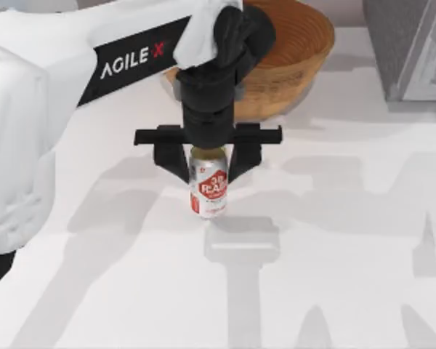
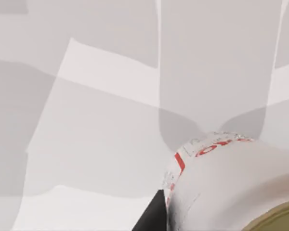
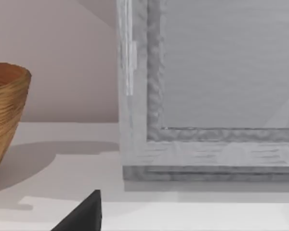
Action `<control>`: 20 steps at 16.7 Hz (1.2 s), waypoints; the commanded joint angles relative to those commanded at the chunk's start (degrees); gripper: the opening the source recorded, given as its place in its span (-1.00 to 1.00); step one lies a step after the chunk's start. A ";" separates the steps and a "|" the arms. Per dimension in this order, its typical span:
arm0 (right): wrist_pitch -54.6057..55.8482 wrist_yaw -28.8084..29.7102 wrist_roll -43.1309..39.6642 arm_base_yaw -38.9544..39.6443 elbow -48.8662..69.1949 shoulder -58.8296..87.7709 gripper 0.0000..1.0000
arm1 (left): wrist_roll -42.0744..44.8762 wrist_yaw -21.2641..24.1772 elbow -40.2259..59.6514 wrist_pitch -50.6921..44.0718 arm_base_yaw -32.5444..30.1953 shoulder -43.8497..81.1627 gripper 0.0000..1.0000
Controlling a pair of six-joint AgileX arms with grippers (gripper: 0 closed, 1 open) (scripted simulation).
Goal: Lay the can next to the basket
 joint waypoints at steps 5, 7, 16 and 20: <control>0.00 0.00 0.00 0.00 0.00 0.00 1.00 | -0.09 -0.07 -0.58 0.84 -0.10 0.10 -1.00; 0.00 0.00 0.00 0.00 0.00 0.00 1.00 | -0.09 -0.07 -0.58 0.84 -0.10 0.10 -0.70; 0.00 0.00 0.00 0.00 0.00 0.00 1.00 | -0.09 -0.07 -0.58 0.84 -0.10 0.10 0.66; 0.00 0.00 0.00 0.00 0.00 0.00 1.00 | -0.09 -0.07 -0.58 0.84 -0.10 0.10 1.00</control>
